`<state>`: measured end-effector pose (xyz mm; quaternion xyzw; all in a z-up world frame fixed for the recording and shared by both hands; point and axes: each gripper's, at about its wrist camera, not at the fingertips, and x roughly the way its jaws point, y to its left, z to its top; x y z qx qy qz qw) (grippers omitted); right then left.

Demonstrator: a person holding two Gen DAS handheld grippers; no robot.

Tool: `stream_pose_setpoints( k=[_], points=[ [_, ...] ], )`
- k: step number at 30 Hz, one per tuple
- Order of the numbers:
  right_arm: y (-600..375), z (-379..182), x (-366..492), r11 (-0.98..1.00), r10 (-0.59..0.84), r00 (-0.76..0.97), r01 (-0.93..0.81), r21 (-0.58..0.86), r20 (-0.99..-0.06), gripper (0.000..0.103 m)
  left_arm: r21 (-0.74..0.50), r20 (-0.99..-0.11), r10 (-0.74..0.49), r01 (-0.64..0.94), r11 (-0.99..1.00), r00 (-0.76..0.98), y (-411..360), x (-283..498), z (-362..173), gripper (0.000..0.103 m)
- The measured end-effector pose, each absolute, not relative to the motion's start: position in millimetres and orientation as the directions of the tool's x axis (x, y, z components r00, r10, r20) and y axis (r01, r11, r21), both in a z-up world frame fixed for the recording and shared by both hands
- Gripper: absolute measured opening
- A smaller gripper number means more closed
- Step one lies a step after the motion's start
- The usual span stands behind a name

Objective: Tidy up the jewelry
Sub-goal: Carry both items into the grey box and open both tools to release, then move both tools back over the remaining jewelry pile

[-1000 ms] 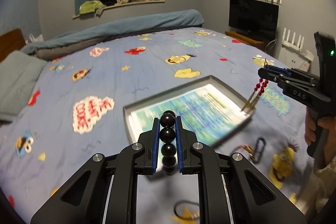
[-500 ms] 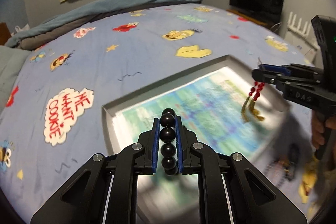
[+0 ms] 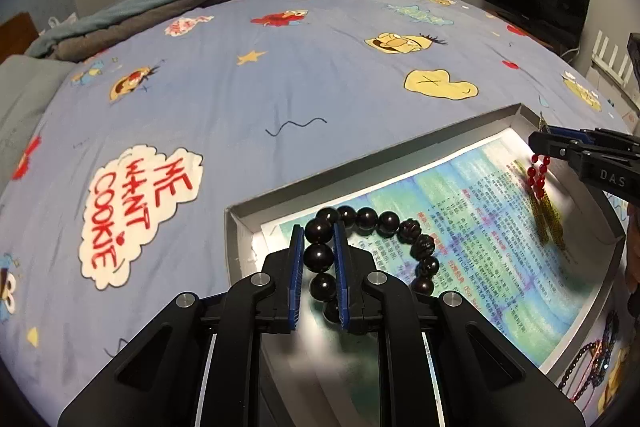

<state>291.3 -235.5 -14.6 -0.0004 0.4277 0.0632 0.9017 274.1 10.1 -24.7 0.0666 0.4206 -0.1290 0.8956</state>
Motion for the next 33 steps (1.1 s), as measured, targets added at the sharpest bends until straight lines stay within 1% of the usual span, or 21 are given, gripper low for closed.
stream_pose_setpoints(
  k=[2, 3, 5, 7, 8, 10, 11, 12, 13, 14, 15, 16, 18, 19, 21, 23, 25, 26, 27, 33],
  points=[
    [-236.9, -14.4, 291.5, 0.992, 0.114, 0.63, -0.111, 0.057, -0.768, 0.027, 0.001, -0.767, -0.183, 0.287, 0.958, 0.615, 12.9, 273.4, -25.4, 0.015],
    [-237.5, -13.5, 291.3, 0.992, 0.114, 0.634, -0.109, 0.058, -0.765, 0.029, -0.003, -0.767, -0.184, 0.283, 0.959, 0.615, 14.1, 273.6, -25.3, 0.018],
    [-237.9, -11.0, 291.2, 0.992, 0.12, 0.641, -0.114, 0.06, -0.758, 0.03, -0.005, -0.762, -0.181, 0.273, 0.962, 0.622, 16.8, 273.4, -23.4, 0.024],
    [-238.2, -6.7, 289.2, 0.991, 0.126, 0.65, -0.118, 0.064, -0.749, 0.036, -0.007, -0.757, -0.18, 0.268, 0.963, 0.628, 18.0, 271.8, -20.6, 0.024],
    [-238.8, -3.8, 287.6, 0.991, 0.129, 0.657, -0.119, 0.066, -0.743, 0.044, -0.015, -0.754, -0.187, 0.268, 0.963, 0.63, 19.0, 270.4, -18.3, 0.024],
    [-239.7, 3.0, 283.2, 0.991, 0.124, 0.669, -0.118, 0.061, -0.733, 0.046, -0.015, -0.745, -0.185, 0.261, 0.965, 0.641, 20.5, 266.0, -13.0, 0.026],
    [-240.6, 6.6, 280.0, 0.991, 0.124, 0.674, -0.115, 0.063, -0.728, 0.048, -0.014, -0.742, -0.182, 0.256, 0.967, 0.645, 20.7, 264.0, -10.8, 0.033],
    [-242.7, 11.8, 275.0, 0.992, 0.126, 0.682, -0.109, 0.07, -0.72, 0.055, -0.016, -0.736, -0.18, 0.249, 0.968, 0.652, 21.8, 260.5, -7.5, 0.043],
    [-244.5, 15.7, 270.7, 0.992, 0.127, 0.689, -0.105, 0.075, -0.713, 0.059, -0.019, -0.731, -0.181, 0.245, 0.969, 0.658, 23.1, 257.2, -4.6, 0.049],
    [-246.5, 20.4, 265.0, 0.992, 0.129, 0.698, -0.101, 0.081, -0.704, 0.065, -0.023, -0.721, -0.18, 0.237, 0.971, 0.67, 25.2, 251.6, -0.2, 0.059],
    [-247.7, 23.7, 260.9, 0.991, 0.13, 0.704, -0.1, 0.084, -0.698, 0.07, -0.028, -0.708, -0.18, 0.228, 0.973, 0.683, 27.3, 245.7, 4.2, 0.065],
    [-249.4, 28.3, 254.7, 0.991, 0.132, 0.709, -0.099, 0.088, -0.692, 0.072, -0.032, -0.7, -0.182, 0.224, 0.974, 0.69, 28.9, 241.2, 7.1, 0.069],
    [-252.2, 36.6, 243.4, 0.991, 0.137, 0.719, -0.096, 0.097, -0.681, 0.085, -0.036, -0.684, -0.177, 0.21, 0.977, 0.707, 33.4, 230.3, 15.0, 0.078],
    [-253.5, 43.4, 234.1, 0.99, 0.141, 0.731, -0.099, 0.101, -0.668, 0.088, -0.035, -0.68, -0.173, 0.204, 0.978, 0.713, 34.8, 225.8, 18.2, 0.079],
    [-254.6, 53.6, 220.2, 0.989, 0.145, 0.747, -0.103, 0.103, -0.649, 0.098, -0.037, -0.674, -0.165, 0.19, 0.981, 0.72, 38.6, 214.6, 26.2, 0.081],
    [-254.6, 61.5, 208.1, 0.988, 0.153, 0.753, -0.111, 0.107, -0.64, 0.097, -0.044, -0.669, -0.163, 0.18, 0.983, 0.725, 41.7, 204.3, 33.4, 0.082],
    [-255.0, 70.6, 192.5, 0.987, 0.159, 0.762, -0.115, 0.11, -0.628, 0.097, -0.046, -0.66, -0.162, 0.175, 0.983, 0.734, 43.8, 192.6, 41.6, 0.085],
    [-255.2, 74.8, 183.5, 0.987, 0.159, 0.767, -0.116, 0.109, -0.621, 0.097, -0.042, -0.652, -0.16, 0.176, 0.984, 0.741, 44.3, 183.6, 47.2, 0.092],
    [-255.5, 78.3, 176.0, 0.987, 0.16, 0.771, -0.117, 0.11, -0.616, 0.097, -0.038, -0.642, -0.158, 0.174, 0.984, 0.75, 44.3, 176.4, 51.1, 0.094],
    [-256.5, 88.1, 130.3, 0.985, 0.172, 0.791, -0.122, 0.125, -0.587, 0.097, -0.041, -0.607, -0.169, 0.182, 0.982, 0.776, 44.4, 129.1, 69.3, 0.096]
  ],
)
